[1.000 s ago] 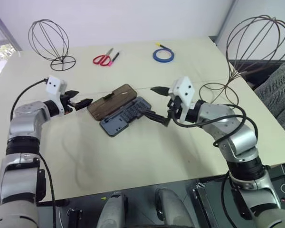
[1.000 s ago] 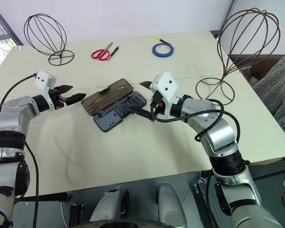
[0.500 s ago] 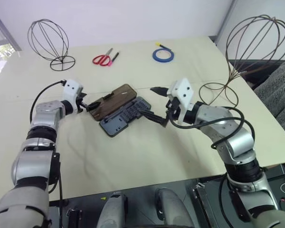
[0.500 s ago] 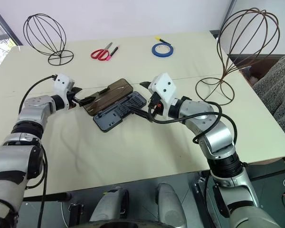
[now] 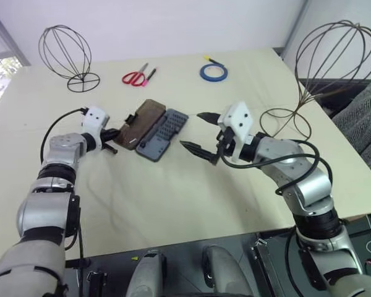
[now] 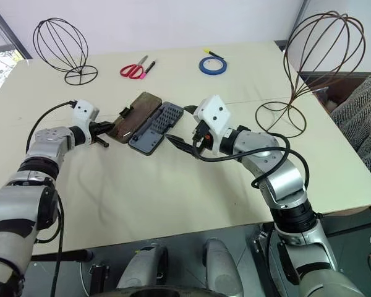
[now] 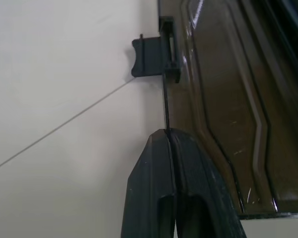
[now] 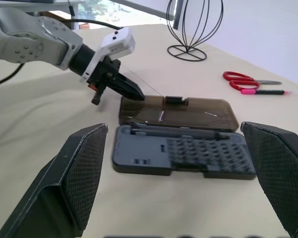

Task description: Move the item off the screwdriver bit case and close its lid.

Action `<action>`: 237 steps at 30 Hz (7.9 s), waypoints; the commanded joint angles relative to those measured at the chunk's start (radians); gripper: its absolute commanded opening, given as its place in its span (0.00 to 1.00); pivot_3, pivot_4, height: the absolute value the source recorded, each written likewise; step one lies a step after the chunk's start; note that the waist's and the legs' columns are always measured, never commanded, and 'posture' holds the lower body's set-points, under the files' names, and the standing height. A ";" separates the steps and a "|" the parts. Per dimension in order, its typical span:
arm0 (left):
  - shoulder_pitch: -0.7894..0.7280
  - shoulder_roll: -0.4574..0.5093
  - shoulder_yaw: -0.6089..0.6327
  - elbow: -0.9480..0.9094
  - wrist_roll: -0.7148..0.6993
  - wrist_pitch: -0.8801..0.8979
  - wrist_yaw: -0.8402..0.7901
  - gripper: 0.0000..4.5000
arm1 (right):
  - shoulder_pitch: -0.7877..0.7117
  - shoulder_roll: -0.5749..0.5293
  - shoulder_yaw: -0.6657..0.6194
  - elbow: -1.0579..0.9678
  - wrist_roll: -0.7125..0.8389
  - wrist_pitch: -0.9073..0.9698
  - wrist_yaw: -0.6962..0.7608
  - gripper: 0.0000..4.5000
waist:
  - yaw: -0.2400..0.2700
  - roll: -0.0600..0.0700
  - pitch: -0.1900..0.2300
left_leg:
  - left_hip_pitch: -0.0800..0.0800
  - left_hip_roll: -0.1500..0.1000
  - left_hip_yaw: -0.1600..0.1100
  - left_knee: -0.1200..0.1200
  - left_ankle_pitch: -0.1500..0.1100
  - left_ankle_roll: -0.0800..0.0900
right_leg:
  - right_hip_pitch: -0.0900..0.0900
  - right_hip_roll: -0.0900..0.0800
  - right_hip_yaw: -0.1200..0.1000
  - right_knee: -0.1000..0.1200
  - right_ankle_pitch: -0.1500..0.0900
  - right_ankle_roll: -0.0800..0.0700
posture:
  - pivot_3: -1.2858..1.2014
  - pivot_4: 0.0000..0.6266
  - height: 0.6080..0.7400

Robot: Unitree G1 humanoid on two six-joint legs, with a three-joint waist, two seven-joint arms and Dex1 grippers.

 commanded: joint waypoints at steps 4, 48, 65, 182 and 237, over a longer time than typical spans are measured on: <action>-0.034 0.017 -0.002 -0.012 0.010 -0.017 -0.074 0.00 | -0.015 0.005 -0.016 -0.020 -0.004 -0.018 -0.005 1.00 | 0.001 0.000 0.000 | 0.000 0.000 0.000 0.000 0.000 0.000 | 0.000 0.000 0.000 0.000 0.000 0.000 | 0.52 0.24 1.00; 0.007 0.107 -0.163 -0.078 0.110 -0.514 -0.512 0.00 | -0.034 -0.002 -0.007 -0.004 -0.010 -0.015 0.034 1.00 | 0.003 0.000 0.000 | -0.001 0.000 0.000 0.006 0.000 0.000 | -0.001 0.000 0.000 0.005 0.000 0.000 | 0.52 0.24 1.00; 0.109 0.094 -0.142 -0.236 0.028 -0.385 -0.646 0.00 | -0.041 0.000 -0.003 0.004 -0.014 -0.017 0.042 1.00 | -0.001 0.000 0.000 | -0.002 0.000 0.000 0.006 0.000 0.000 | -0.001 0.001 0.000 0.005 0.000 0.000 | 0.52 0.24 1.00; 0.987 0.252 0.027 -1.410 -0.401 0.427 -0.310 0.00 | -0.338 0.221 0.173 1.085 -0.429 -0.405 0.316 0.80 | -0.011 0.001 0.000 | 0.015 0.003 0.001 -0.006 0.000 0.000 | 0.004 0.001 0.002 0.010 -0.005 -0.008 | 0.52 0.24 1.00; 0.705 0.211 0.137 -1.465 -0.668 0.739 -0.209 0.00 | -0.281 0.142 0.195 0.756 -0.489 -0.587 0.310 0.01 | -0.026 -0.003 0.003 | 0.015 0.004 -0.001 -0.007 0.000 0.000 | 0.003 0.002 0.001 0.011 -0.007 -0.011 | 0.52 0.24 1.00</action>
